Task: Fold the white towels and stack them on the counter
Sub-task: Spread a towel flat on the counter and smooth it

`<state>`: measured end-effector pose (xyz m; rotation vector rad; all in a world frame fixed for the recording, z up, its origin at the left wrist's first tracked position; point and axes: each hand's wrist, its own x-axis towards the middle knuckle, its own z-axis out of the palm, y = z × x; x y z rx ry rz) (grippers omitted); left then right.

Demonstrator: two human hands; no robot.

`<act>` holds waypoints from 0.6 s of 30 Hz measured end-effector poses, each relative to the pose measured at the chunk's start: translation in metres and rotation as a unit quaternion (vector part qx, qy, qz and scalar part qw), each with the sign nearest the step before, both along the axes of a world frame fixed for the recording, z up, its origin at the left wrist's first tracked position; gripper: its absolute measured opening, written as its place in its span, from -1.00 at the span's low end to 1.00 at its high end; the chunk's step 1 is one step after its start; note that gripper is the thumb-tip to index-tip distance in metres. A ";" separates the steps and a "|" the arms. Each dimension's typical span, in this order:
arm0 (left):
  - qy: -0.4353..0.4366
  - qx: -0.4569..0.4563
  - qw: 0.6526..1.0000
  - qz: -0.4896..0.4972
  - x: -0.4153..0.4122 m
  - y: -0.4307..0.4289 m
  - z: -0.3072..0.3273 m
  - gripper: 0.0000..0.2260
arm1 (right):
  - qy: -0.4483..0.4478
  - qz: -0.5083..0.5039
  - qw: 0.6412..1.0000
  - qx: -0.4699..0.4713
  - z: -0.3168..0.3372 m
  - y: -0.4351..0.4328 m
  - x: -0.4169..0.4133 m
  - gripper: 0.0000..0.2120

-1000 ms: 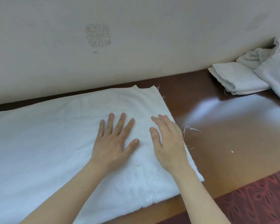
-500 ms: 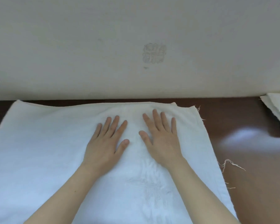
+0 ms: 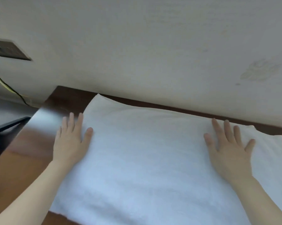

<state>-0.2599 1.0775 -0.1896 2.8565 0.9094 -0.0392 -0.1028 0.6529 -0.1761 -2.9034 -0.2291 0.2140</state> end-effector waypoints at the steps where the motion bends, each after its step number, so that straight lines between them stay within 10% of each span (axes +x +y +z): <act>1: -0.015 0.008 0.999 -0.033 0.008 -0.010 0.002 -0.31 | 0.002 0.027 1.000 0.001 0.001 0.017 -0.006 -0.32; 6: -0.016 -0.019 0.978 -0.206 0.064 -0.043 -0.007 -0.37 | 0.010 0.080 0.996 -0.043 -0.010 0.053 -0.026 -0.36; 14: 0.033 -0.076 0.996 0.030 0.079 0.036 -0.008 -0.39 | 0.007 0.010 0.998 -0.058 -0.016 0.061 -0.024 -0.34; 18: -0.049 0.008 0.992 -0.120 0.072 -0.017 0.001 -0.40 | 0.007 0.010 0.998 -0.067 -0.014 0.061 -0.024 -0.34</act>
